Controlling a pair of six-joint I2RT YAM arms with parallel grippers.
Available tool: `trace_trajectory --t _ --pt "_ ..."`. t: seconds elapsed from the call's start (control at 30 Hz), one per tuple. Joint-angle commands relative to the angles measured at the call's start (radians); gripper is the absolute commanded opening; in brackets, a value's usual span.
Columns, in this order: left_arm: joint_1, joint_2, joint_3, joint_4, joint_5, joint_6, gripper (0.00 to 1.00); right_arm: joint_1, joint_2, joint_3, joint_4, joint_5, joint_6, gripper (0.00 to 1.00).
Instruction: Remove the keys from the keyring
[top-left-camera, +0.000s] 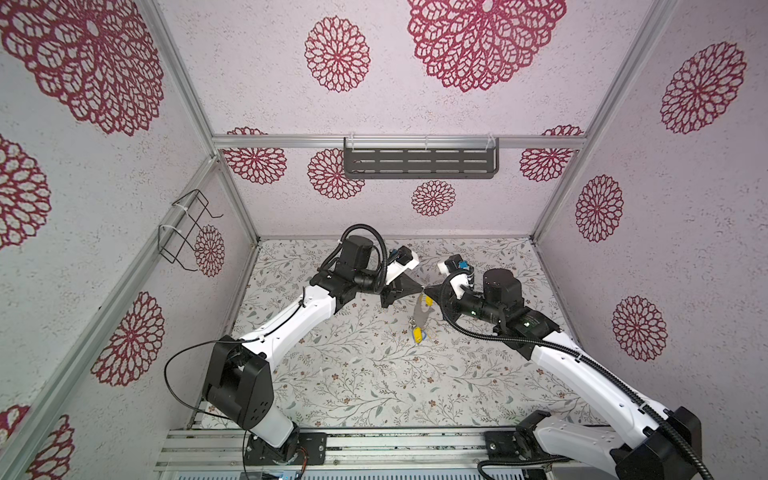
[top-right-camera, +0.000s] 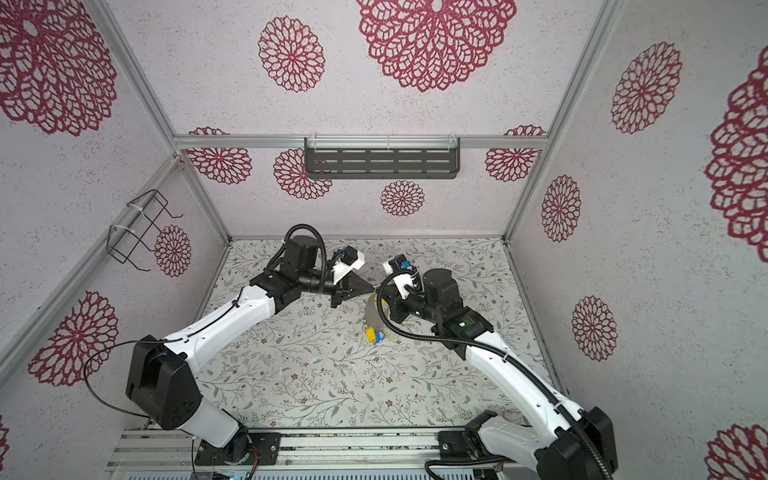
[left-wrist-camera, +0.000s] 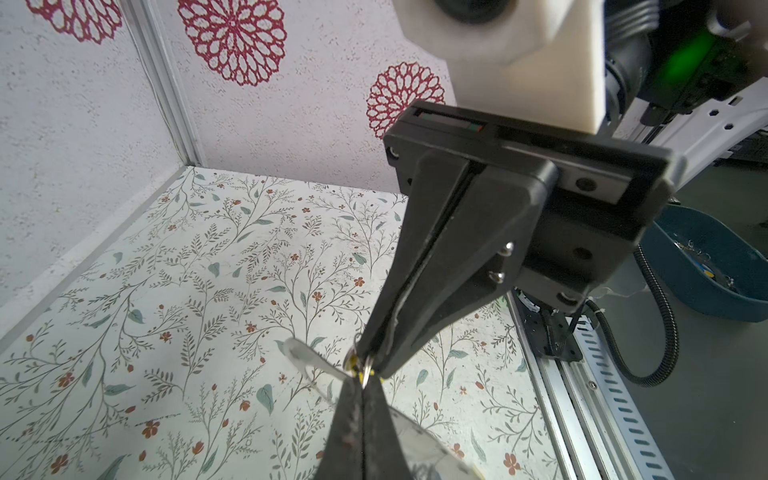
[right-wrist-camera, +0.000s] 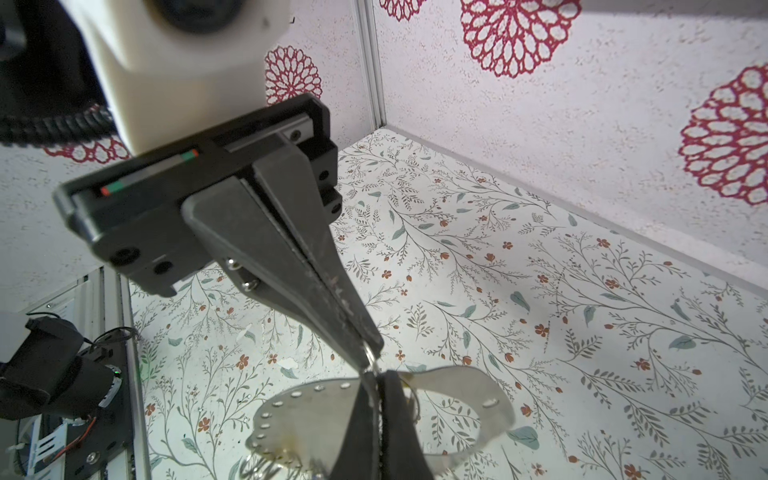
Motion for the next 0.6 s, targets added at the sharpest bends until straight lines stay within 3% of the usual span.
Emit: trace_trajectory --t 0.0,0.3,0.47,0.57 --pt "-0.004 -0.024 -0.017 0.018 -0.01 -0.004 0.0 -0.011 -0.044 0.025 0.14 -0.016 0.065 0.0" --pt "-0.003 -0.027 -0.021 0.061 -0.032 -0.067 0.0 -0.013 -0.049 0.018 0.145 -0.026 0.078 0.0" --pt "-0.001 -0.032 -0.02 0.117 -0.044 -0.163 0.0 -0.022 -0.061 0.022 0.124 0.007 0.082 0.27" --pt "-0.001 -0.037 -0.02 0.125 -0.038 -0.175 0.0 -0.049 -0.081 0.019 0.101 0.011 0.079 0.34"
